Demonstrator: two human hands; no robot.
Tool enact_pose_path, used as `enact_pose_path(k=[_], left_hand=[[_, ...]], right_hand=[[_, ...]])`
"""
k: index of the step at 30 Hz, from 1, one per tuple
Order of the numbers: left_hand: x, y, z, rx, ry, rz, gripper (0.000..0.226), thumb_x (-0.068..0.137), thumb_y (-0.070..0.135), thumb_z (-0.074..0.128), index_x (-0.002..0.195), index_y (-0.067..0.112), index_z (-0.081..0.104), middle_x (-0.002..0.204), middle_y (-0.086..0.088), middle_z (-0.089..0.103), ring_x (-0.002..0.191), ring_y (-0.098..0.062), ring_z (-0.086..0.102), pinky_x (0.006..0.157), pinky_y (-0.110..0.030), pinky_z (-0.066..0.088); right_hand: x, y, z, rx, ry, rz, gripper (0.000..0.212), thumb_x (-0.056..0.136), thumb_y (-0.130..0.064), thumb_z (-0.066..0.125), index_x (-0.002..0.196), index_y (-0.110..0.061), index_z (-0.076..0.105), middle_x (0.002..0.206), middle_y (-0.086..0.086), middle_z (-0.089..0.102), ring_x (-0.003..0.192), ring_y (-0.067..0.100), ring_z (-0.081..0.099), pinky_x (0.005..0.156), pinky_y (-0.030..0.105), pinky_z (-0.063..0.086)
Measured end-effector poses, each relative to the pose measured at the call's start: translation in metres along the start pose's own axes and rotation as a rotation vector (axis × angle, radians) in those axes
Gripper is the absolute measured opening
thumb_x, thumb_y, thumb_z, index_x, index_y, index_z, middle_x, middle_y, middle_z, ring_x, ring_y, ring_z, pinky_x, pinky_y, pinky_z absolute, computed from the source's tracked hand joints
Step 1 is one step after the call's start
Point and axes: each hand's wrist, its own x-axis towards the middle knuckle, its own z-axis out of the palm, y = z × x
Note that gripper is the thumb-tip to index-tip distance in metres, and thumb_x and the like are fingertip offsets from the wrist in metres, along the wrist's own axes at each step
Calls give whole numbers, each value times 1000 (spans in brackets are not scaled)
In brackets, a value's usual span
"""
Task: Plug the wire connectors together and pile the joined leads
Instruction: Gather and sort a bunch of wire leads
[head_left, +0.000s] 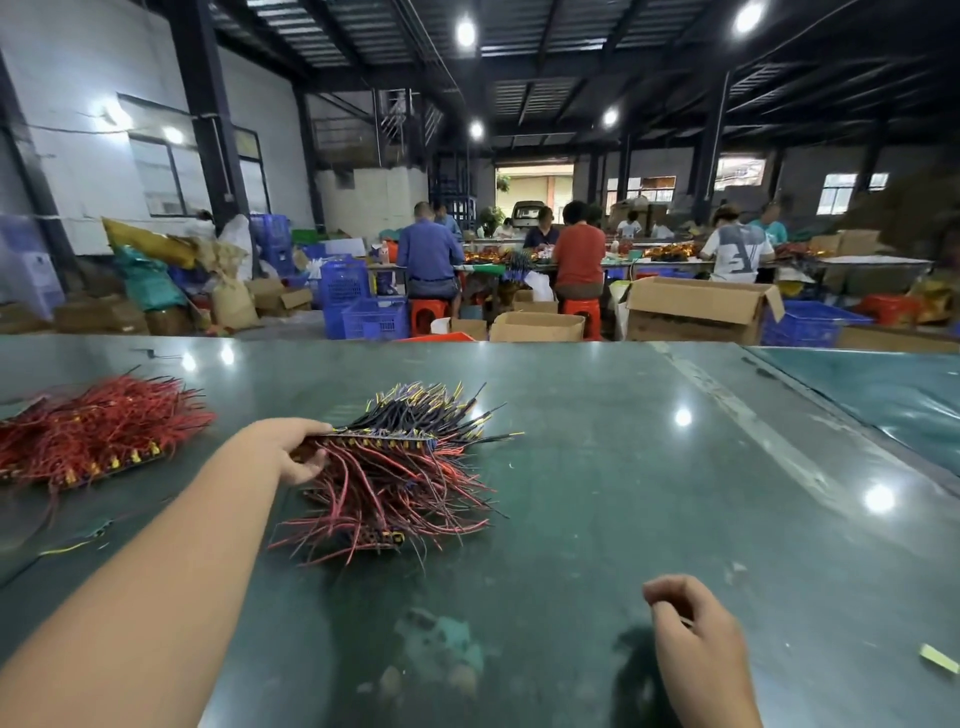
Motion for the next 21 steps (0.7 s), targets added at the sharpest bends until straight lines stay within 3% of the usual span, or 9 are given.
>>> enact_pose_path(k=[1, 4, 6, 8, 10, 14, 15, 18, 21], left_hand=[[-3, -2, 2, -32, -10, -18, 30, 96, 7, 52, 68, 2, 42, 71, -9, 44, 57, -18, 49, 33, -17, 44], [-10, -6, 10, -34, 6, -31, 30, 98, 7, 45, 70, 0, 41, 66, -17, 52, 53, -27, 63, 69, -25, 55], [-13, -4, 15, -79, 32, 5, 30, 100, 4, 39, 71, -4, 40, 68, -20, 51, 95, -25, 69, 96, -24, 44], [-12, 0, 21, -126, 55, 48, 30, 101, 0, 35, 71, -4, 39, 76, -18, 45, 127, -28, 48, 112, -31, 27], [-15, 0, 27, -198, 39, 96, 29, 100, -3, 34, 72, -2, 40, 86, -19, 49, 130, -32, 43, 114, -37, 25], [-18, -7, 39, -310, 79, 200, 16, 95, -8, 41, 83, 0, 47, 137, -22, 46, 120, -33, 51, 105, -44, 39], [-22, -10, 41, -349, 108, 241, 9, 94, -9, 45, 95, -3, 50, 138, -22, 45, 112, -34, 55, 100, -45, 44], [-39, -20, 43, -402, 121, 331, 37, 93, -8, 48, 129, -5, 42, 140, -18, 42, 101, -33, 56, 86, -41, 52], [-61, -37, 46, -448, 48, 387, 26, 94, -5, 48, 118, 2, 52, 122, -14, 54, 101, -29, 58, 62, -31, 55]], right_hand=[[-1, -1, 0, 3, 0, -4, 29, 78, 9, 54, 69, -16, 64, 72, 2, 66, 70, 26, 60, 63, 12, 42], [-3, -2, -1, 15, 1, -11, 29, 79, 9, 54, 71, -17, 65, 73, 0, 67, 70, 18, 60, 60, 16, 40], [-2, -2, -1, 22, -3, 0, 29, 79, 8, 54, 71, -17, 65, 74, 0, 67, 71, 17, 61, 63, 23, 40], [-3, -3, -1, 30, 5, 3, 29, 79, 8, 54, 70, -18, 64, 73, -1, 67, 70, 15, 60, 64, 26, 40], [-4, -3, 0, 39, 22, 5, 29, 79, 7, 54, 71, -18, 64, 72, -2, 66, 67, 13, 58, 61, 22, 41], [-6, -3, 0, 47, 34, 20, 28, 80, 5, 53, 72, -19, 64, 72, -6, 66, 64, 13, 57, 59, 22, 41], [-6, -3, 0, 55, 37, 20, 28, 80, 5, 53, 72, -19, 64, 72, -5, 66, 64, 13, 56, 58, 21, 41], [-9, -5, -1, 78, 28, 25, 28, 81, 6, 52, 73, -18, 64, 73, -3, 66, 62, 10, 55, 58, 18, 41], [-12, -9, -3, 115, 7, 35, 31, 81, 9, 50, 75, -18, 64, 77, -2, 67, 69, 12, 57, 62, 20, 43]])
